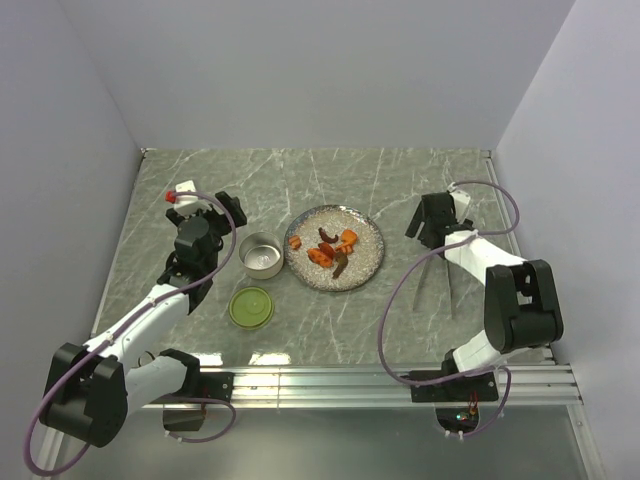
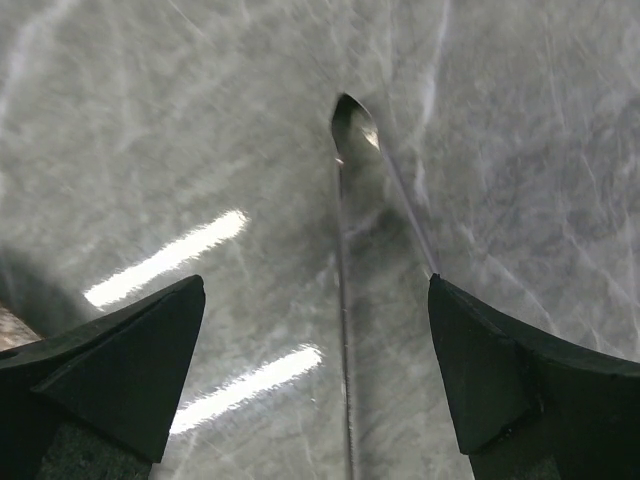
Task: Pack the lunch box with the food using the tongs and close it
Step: Grab the clamp with the right arm
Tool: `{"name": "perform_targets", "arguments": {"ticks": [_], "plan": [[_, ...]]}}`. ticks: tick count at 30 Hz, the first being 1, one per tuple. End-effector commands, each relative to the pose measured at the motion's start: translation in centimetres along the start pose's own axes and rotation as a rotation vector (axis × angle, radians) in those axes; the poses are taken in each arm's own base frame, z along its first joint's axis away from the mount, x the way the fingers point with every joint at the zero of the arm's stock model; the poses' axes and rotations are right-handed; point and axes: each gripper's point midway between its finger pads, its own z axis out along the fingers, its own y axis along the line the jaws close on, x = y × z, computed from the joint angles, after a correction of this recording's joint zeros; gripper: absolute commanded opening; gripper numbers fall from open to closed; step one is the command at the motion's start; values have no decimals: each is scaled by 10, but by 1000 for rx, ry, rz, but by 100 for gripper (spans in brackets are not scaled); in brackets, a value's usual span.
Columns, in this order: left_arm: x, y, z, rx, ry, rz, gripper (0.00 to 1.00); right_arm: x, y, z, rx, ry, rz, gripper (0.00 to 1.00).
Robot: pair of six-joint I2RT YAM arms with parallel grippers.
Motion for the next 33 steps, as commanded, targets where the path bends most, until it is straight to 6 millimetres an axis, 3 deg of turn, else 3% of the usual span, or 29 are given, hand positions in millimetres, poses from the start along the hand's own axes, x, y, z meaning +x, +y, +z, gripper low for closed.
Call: {"name": "perform_targets", "arguments": {"ticks": [1,7,20,26,33], "plan": [[-6,-8,2,36,-11,-10,99,-11,-6,-3,13,29,47,100],[-7,-8,3,54,-7,-16,99,9,-11,8,66,132,7,100],[-9,-5,2,75,-7,-33,99,27,-31,19,164,225,-40,96],[-8,-6,2,91,-5,-37,99,48,-40,16,176,301,-96,88],[-8,-7,0,97,-5,-41,99,54,-30,19,120,333,-121,65]]}}
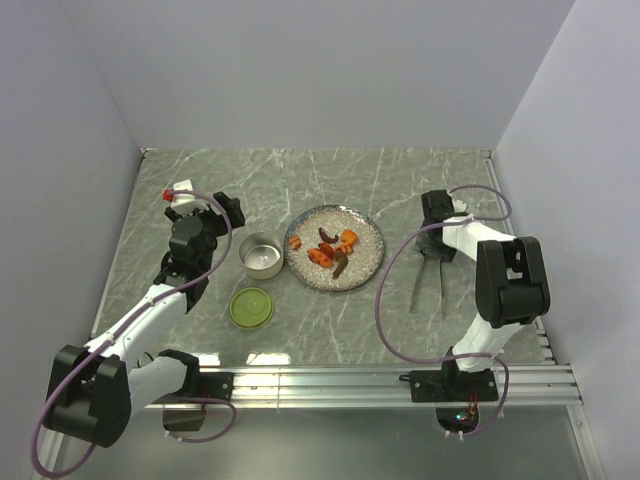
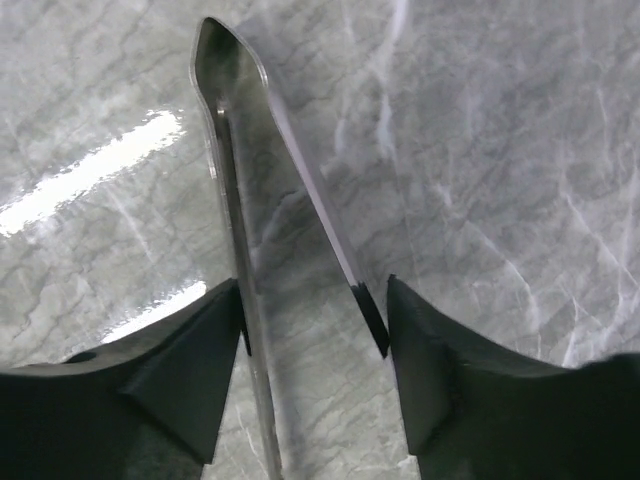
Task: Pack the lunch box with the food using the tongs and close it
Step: Grab the clamp with the right arm
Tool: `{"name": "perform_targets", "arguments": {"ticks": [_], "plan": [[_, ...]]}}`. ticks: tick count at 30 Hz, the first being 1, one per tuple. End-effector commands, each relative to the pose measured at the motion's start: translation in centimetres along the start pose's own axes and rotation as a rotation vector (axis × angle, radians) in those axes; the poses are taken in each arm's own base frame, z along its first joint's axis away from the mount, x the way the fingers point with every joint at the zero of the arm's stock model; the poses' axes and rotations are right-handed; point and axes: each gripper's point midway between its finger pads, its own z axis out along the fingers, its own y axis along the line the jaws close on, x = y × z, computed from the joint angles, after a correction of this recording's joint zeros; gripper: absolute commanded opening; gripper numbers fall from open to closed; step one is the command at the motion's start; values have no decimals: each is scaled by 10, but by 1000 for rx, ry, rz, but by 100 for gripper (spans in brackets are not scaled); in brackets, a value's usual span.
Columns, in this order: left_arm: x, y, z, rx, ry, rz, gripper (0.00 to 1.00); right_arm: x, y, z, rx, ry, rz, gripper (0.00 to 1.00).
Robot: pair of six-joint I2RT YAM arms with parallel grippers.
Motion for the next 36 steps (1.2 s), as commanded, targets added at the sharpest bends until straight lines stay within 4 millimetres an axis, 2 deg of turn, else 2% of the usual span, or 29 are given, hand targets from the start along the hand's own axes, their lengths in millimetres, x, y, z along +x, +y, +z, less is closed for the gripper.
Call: {"name": "perform_targets", "arguments": {"ticks": [1,4,5,7,8,10,11,12,20,22,26,28,33,36], "plan": [[-12,-6,-2,32,-41,-32,99,6,0,4,2,46,-35,63],[-13,-6,-3,30,-47,-35,100,0,6,-5,-28,2,-34,57],[-13,-4,-3,26,-47,-34,99,-10,8,-16,-57,-43,-25,56],[-13,-4,-3,25,-49,-36,99,-15,18,-29,-111,-104,-26,55],[-13,-3,-3,24,-49,-36,100,-25,21,-46,-144,-165,-14,54],[-13,-2,-3,21,-50,-37,99,-26,24,-59,-172,-222,-14,53],[-12,-2,-3,22,-48,-38,99,-35,24,-75,-200,-276,4,52],[-13,-2,-3,21,-49,-39,99,-36,24,-82,-213,-304,11,52],[-13,-5,-4,41,-45,-45,99,-41,21,-140,-286,-540,34,54],[-14,-6,-5,45,-47,-48,99,-42,23,-151,-296,-595,38,54],[-16,-7,-8,53,-53,-55,99,-43,33,-185,-352,-734,27,54],[-17,-6,-10,50,-57,-61,99,-45,28,-197,-358,-795,53,54],[-19,-6,-13,49,-66,-69,100,-48,31,-237,-464,-926,84,54],[-18,-6,-13,51,-62,-74,99,-46,33,-254,-524,-974,84,54]]}}
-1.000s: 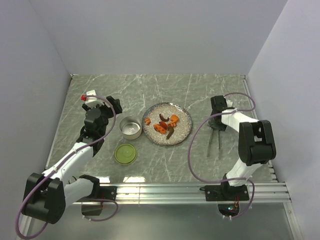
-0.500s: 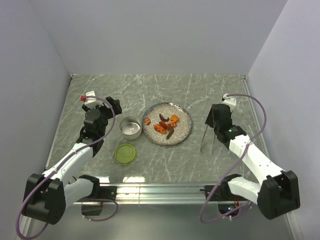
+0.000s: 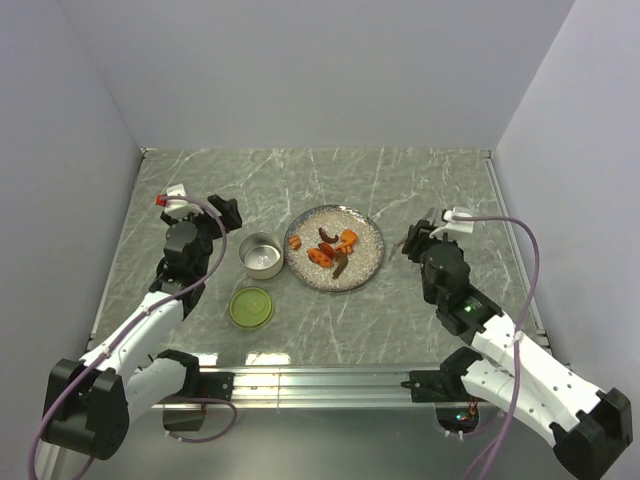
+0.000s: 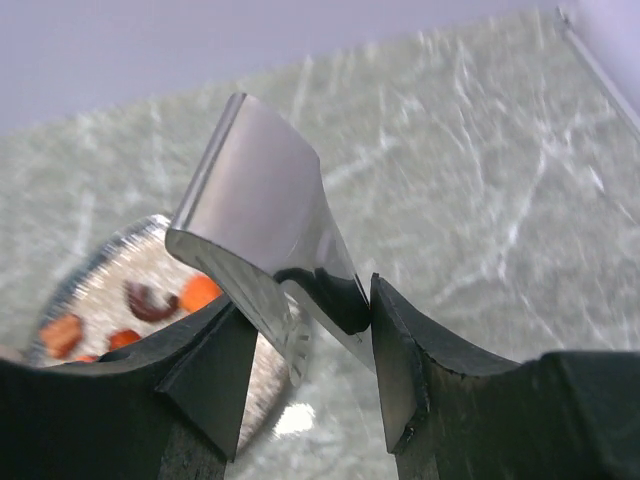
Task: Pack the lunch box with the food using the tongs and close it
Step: Grab the clamp with the right arm, then pick up the food using the clamp
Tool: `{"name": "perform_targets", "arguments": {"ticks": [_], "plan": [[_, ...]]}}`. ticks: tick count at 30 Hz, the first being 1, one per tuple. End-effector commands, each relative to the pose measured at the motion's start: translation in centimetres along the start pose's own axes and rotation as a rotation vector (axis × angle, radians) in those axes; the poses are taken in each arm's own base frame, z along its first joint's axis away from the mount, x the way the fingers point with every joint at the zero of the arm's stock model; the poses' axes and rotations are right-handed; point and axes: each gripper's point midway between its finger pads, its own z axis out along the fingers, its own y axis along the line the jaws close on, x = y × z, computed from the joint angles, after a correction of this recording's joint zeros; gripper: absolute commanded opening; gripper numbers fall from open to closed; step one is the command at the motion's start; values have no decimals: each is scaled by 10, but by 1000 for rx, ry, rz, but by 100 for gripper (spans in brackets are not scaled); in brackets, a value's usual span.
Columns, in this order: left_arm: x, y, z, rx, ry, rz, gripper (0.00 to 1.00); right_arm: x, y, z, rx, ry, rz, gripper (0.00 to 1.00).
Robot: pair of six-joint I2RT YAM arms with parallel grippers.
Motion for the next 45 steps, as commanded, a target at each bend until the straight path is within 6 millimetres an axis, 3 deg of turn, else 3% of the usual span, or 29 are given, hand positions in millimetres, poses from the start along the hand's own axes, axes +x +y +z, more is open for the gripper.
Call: {"name": "perform_targets", "arguments": {"ticks": [1,10,18,24,27,38,45], "plan": [[-9,-6,-3,31,-31,-28,100,-39,11,-9,-47,-152,49,54],[-7,-5,-9,40,-30,-36,99,-50,77,-25,-333,-255,37,52],[1,-2,-8,25,-15,-38,99,-61,156,-47,-644,-332,5,52],[3,-1,-9,27,-15,-41,99,-44,195,-37,-725,-293,-79,52],[2,-1,-10,27,-19,-44,99,-39,201,-34,-705,-286,-94,52],[3,-3,-11,42,-14,-43,99,-33,182,-28,-573,-261,-119,50],[2,-4,-12,47,-18,-44,99,-12,188,-16,-543,-195,-145,49]]}}
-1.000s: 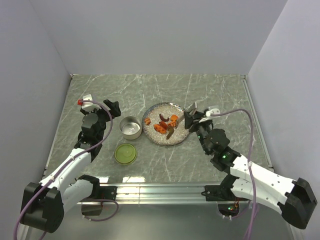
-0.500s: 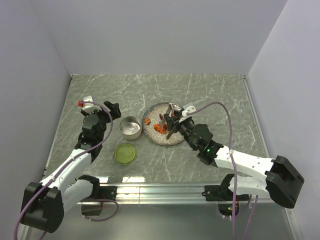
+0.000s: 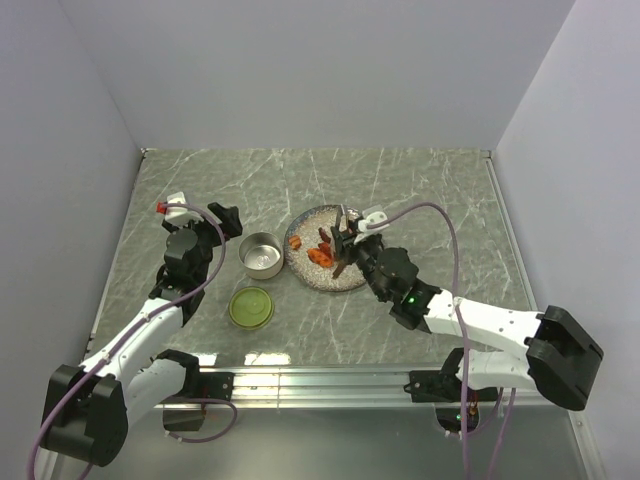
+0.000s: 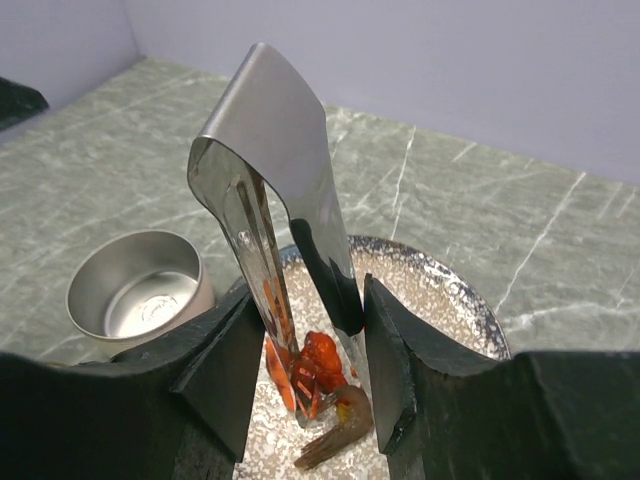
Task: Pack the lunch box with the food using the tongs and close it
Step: Pick up the food using the clamp
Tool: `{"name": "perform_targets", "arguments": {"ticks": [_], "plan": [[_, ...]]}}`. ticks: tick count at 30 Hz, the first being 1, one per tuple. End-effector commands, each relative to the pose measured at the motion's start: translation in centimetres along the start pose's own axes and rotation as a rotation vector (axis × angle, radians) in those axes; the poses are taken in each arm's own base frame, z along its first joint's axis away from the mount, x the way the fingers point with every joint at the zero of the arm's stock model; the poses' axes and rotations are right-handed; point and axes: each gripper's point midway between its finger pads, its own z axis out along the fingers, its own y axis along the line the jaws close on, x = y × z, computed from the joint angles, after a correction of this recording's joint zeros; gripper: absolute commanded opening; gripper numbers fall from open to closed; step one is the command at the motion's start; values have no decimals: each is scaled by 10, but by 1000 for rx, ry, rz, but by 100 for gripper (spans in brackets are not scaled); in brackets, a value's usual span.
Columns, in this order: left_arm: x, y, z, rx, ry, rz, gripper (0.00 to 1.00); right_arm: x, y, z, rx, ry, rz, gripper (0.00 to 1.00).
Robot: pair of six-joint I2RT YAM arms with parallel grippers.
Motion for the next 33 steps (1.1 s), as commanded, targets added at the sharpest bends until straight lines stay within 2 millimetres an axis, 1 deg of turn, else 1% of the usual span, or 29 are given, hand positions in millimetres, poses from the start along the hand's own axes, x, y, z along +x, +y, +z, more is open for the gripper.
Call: {"name": "perform_targets", "arguments": {"ticks": [1,6,10,11,13,15,18,19,20,21,22,28,31,33], "plan": [[-13,-10,-2,42,-45,-25,99,-21,1,10,33,-40,34,49],[-12,-9,-2,38,-43,-25,99,-14,6,13,20,-19,48,49],[-12,-9,-3,38,-47,-27,99,-7,4,18,47,19,35,49],[-12,-8,-3,37,-45,-27,99,-2,5,18,45,36,25,49],[-13,-8,-4,37,-49,-27,99,1,5,20,51,44,51,48],[-13,-8,-4,37,-50,-29,99,4,6,20,54,50,52,46],[-12,-8,-4,35,-49,-29,99,7,4,22,71,58,46,39],[-13,-8,-4,35,-51,-30,99,6,2,22,79,56,46,35],[-12,-7,-4,34,-50,-29,99,6,2,22,82,55,47,19],[-12,-7,-4,32,-49,-29,99,6,-1,21,92,54,47,14],[-12,-7,-4,32,-49,-30,99,6,-1,21,94,55,46,12],[-12,-7,-4,31,-47,-29,99,1,-7,16,121,49,44,11],[-12,-7,-4,30,-49,-30,99,-9,-8,14,121,31,41,9],[-12,-6,-4,29,-49,-32,99,-18,-6,11,113,16,46,8]]}}
